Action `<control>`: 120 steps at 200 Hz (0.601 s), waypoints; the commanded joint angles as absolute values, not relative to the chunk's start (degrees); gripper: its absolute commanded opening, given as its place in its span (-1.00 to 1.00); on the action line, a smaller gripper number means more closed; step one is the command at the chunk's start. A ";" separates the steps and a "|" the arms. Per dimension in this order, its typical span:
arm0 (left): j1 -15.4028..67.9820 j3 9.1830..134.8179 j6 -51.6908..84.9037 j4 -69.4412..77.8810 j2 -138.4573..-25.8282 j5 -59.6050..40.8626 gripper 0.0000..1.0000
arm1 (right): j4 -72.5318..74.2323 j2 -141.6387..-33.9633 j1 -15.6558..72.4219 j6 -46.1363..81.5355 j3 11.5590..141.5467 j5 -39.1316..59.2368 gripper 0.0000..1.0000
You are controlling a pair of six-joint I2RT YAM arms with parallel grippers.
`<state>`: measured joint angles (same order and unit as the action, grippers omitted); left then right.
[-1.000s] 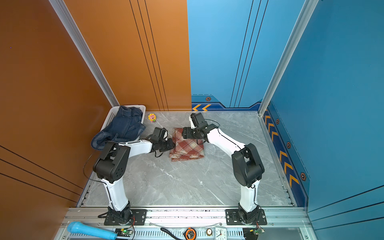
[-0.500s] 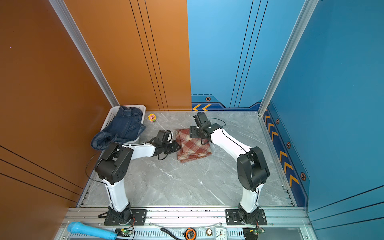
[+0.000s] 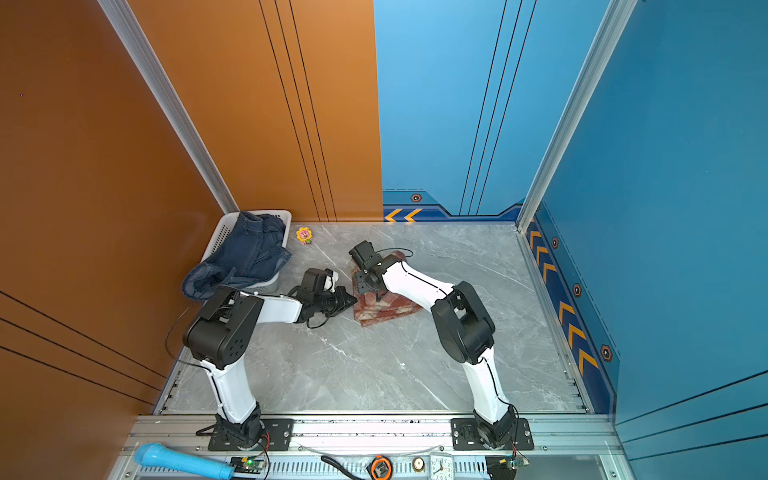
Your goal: Fold and stack the skirts
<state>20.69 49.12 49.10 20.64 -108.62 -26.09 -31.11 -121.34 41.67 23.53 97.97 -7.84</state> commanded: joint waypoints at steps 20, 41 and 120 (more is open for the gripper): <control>20.05 46.72 50.69 19.27 -111.91 -27.46 -0.96 | -35.31 -126.00 43.51 22.75 101.82 -13.22 0.39; 19.78 46.16 51.15 20.45 -112.13 -27.68 -1.00 | -35.59 -127.79 44.09 23.36 102.55 -16.00 0.40; 18.78 44.68 52.10 22.55 -112.07 -28.10 -1.00 | -35.53 -131.26 44.10 25.30 102.60 -16.39 -0.30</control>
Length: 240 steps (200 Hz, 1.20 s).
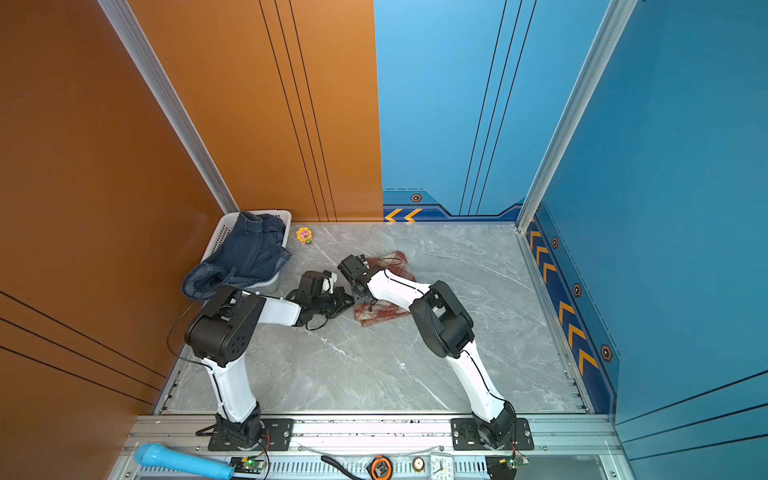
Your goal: Fold and stack the skirts
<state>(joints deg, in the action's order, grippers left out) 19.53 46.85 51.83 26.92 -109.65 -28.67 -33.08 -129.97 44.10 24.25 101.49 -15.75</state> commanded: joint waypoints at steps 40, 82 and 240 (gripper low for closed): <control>18.78 44.61 51.91 22.59 -112.16 -28.04 -1.00 | -33.65 -127.68 43.00 24.71 101.90 -13.37 -0.79; 18.78 44.52 51.64 22.76 -112.13 -28.05 -1.00 | -31.64 -122.36 41.19 24.13 99.22 -6.76 -0.95; 18.78 44.32 51.81 23.14 -111.81 -27.64 -1.00 | -25.56 -121.85 40.96 33.29 95.77 7.19 -0.11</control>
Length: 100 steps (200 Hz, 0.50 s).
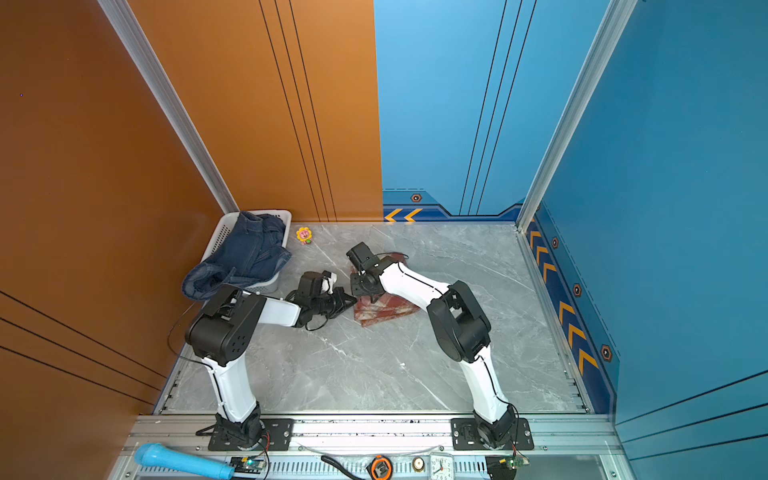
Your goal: Fold and stack the skirts
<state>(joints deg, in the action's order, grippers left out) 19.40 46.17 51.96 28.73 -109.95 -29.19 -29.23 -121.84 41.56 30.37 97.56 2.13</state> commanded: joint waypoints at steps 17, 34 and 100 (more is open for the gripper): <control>18.78 44.40 51.85 23.13 -111.63 -27.53 -1.00 | -22.23 -119.82 38.52 35.36 92.83 9.48 0.00; 18.73 44.22 51.86 23.13 -111.22 -27.35 -1.00 | -21.10 -116.38 36.99 35.36 90.29 8.69 0.06; 18.62 44.42 50.73 23.03 -106.30 -24.79 -0.43 | -18.07 -106.12 29.23 34.29 81.06 7.78 0.17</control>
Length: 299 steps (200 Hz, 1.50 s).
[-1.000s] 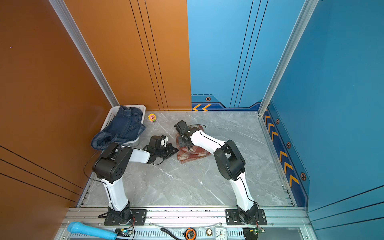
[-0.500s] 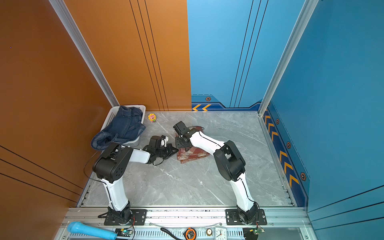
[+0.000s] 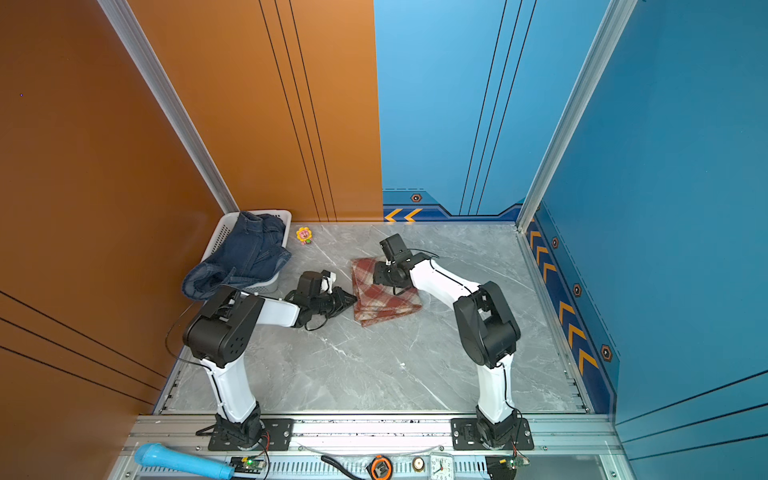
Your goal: Fold and stack the skirts
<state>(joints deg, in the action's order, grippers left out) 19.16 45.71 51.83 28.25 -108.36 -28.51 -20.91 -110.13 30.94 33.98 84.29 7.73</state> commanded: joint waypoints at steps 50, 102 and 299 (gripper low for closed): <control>20.12 46.14 48.44 22.62 -100.54 -21.49 -0.23 | -13.76 -101.18 24.95 34.65 74.19 7.26 0.19; 26.40 54.15 39.86 15.76 -97.49 -16.67 -0.20 | -10.77 -100.91 24.26 35.97 70.44 7.46 0.19; 26.64 78.61 36.86 10.41 -123.24 -22.00 -0.26 | 0.61 -103.67 29.10 39.31 54.46 3.56 0.03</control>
